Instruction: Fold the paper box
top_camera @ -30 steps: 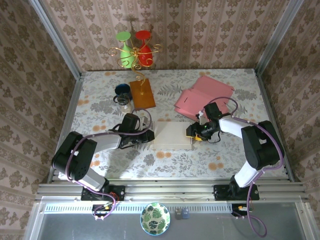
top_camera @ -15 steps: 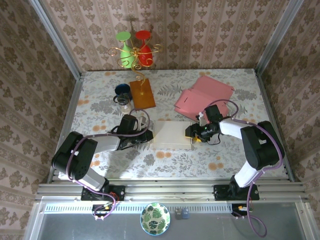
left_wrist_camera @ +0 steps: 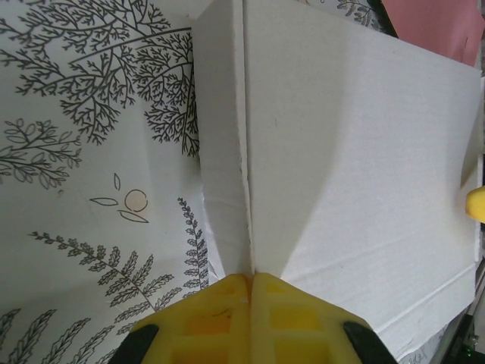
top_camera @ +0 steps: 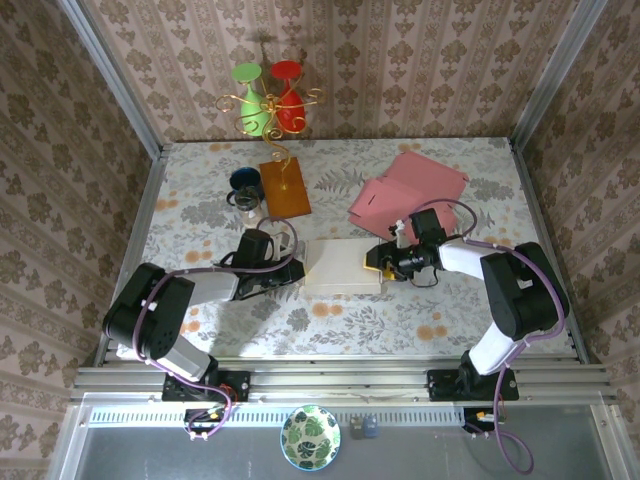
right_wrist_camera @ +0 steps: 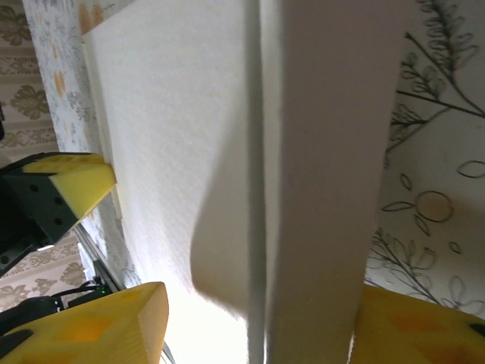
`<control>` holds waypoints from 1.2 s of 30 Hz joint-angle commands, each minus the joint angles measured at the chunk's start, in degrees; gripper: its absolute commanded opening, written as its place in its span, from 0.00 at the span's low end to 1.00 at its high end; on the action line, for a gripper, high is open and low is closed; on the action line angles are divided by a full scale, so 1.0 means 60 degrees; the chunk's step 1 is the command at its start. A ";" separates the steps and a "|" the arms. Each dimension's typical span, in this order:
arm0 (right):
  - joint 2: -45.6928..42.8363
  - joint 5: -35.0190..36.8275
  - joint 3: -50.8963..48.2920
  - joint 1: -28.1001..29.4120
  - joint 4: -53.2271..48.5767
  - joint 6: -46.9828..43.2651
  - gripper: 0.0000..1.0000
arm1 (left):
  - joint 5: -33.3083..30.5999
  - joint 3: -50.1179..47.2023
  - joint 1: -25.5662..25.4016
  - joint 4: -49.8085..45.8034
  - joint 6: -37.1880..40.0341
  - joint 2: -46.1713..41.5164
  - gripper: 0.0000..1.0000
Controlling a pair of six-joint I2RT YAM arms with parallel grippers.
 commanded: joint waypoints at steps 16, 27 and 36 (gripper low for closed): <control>-0.0313 -0.0445 0.0026 0.0439 0.1658 0.2247 0.50 | -0.0602 -0.0238 0.0173 -0.0545 0.0020 0.0277 0.04; -0.0757 -0.0381 0.0375 0.0323 0.1316 0.3641 0.47 | -0.1806 0.0132 -0.0345 -0.1436 0.2298 -0.2447 0.43; -0.1198 -0.0578 0.0683 0.0047 0.0581 0.5163 0.40 | -0.2203 0.0381 -0.1796 -0.2404 0.7016 -0.4363 0.58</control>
